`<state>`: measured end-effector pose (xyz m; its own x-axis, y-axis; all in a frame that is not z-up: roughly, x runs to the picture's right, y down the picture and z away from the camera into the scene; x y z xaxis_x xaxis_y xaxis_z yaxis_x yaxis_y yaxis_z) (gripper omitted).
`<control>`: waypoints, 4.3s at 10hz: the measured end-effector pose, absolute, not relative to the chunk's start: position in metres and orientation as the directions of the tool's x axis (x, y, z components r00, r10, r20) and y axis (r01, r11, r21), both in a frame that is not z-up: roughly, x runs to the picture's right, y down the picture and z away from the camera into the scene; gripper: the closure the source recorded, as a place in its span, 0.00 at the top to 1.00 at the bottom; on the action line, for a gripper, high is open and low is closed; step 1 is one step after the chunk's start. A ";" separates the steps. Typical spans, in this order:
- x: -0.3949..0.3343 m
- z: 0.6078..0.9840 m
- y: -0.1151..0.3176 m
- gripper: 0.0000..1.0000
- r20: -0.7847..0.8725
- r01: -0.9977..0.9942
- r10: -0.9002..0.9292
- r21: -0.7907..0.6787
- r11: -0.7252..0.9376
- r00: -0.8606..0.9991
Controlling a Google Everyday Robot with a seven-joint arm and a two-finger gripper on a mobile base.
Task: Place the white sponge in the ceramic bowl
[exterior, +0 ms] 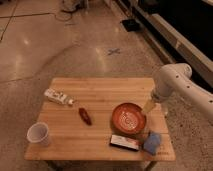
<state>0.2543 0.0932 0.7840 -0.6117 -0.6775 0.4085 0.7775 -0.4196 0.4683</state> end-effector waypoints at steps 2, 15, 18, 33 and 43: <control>0.253 0.784 0.093 0.80 0.408 0.776 -0.676 0.470 -0.421 -0.613; 0.254 0.785 0.094 0.80 0.409 0.777 -0.677 0.470 -0.419 -0.612; 0.254 0.785 0.094 0.80 0.409 0.777 -0.676 0.469 -0.420 -0.613; 0.303 0.758 0.230 0.80 0.679 0.982 -0.712 0.161 -0.096 -0.180; 0.262 0.783 0.259 0.80 0.707 0.988 -0.691 0.121 -0.096 -0.154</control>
